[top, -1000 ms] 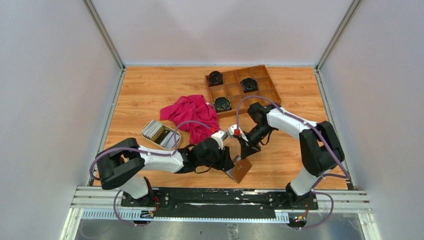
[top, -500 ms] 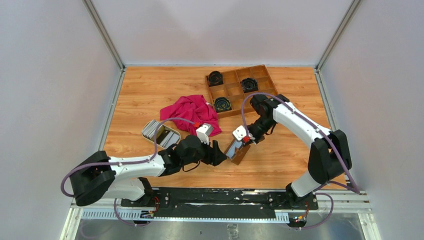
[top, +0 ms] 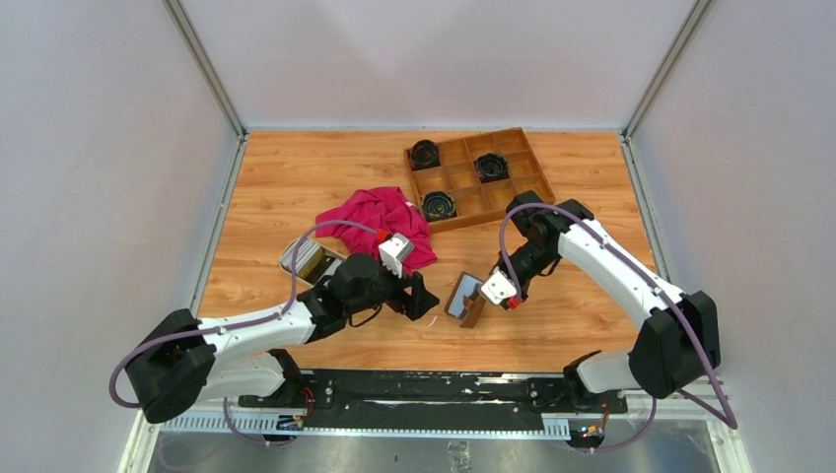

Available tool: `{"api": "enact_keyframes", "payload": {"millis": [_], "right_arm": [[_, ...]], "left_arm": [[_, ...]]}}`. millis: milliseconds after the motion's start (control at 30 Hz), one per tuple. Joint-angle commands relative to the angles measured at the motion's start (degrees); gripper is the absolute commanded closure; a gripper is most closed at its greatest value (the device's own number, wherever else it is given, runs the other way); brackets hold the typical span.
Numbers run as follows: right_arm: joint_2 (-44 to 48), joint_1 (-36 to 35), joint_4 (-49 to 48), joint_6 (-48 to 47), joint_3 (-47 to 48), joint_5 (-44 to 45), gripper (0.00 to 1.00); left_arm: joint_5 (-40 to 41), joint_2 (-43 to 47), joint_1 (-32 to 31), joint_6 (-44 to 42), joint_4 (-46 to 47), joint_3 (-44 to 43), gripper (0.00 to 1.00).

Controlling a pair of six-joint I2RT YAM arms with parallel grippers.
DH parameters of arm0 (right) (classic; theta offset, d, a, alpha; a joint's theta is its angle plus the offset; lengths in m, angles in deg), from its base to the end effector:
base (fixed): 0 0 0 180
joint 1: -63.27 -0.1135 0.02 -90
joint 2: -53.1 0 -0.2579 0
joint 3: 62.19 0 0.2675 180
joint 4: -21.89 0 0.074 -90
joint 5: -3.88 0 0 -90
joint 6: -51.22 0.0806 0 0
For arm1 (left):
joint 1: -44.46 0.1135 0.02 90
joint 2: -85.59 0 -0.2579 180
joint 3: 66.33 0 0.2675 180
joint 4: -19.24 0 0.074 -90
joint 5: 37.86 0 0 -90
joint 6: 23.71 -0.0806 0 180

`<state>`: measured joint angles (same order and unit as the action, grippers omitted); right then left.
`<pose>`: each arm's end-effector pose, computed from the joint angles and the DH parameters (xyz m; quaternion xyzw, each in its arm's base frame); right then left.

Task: Put the credit cards into the card holder
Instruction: Open the card holder at the center of the board.

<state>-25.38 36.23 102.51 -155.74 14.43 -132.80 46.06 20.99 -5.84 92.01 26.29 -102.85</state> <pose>0.1985 0.1671 0.2293 -0.8794 0.2584 0.2372 0.3220 0.1782 -0.2280 0.1652 0.2045 0.7979 -0.3826 0.4186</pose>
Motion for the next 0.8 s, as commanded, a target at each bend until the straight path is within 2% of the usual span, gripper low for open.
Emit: {"api": "enact_keyframes", "payload": {"millis": [0, 167, 333, 467, 633, 767], "right_arm": [[2.3, -0.8, 4.8, -10.1, 0.5, -4.5, 1.0], [2.2, -0.8, 9.1, -10.8, 6.3, -5.2, 1.0], [1.8, -0.4, 12.3, -11.2, 11.2, -7.0, 1.0], [1.4, 0.5, 13.9, -11.1, 14.3, -8.3, 1.0], [0.8, 2.1, 14.1, -8.8, 18.1, -9.4, 1.0], [0.6, 2.9, 14.5, -8.1, 20.7, -10.4, 1.0]], "left_arm": [[-8.7, -4.1, 0.9, -7.4, 0.3, -3.8, 0.14], [-20.5, -13.2, 4.0, -3.3, 2.0, -8.7, 0.14], [-29.7, -17.9, 8.0, 8.3, 13.8, -7.9, 0.15], [-32.2, -18.7, 10.6, 18.5, 26.7, -3.7, 0.15], [-33.8, -23.6, 13.0, 35.9, 50.4, 2.1, 0.17], [-32.3, -27.9, 14.2, 43.8, 59.1, 5.0, 0.19]]}}
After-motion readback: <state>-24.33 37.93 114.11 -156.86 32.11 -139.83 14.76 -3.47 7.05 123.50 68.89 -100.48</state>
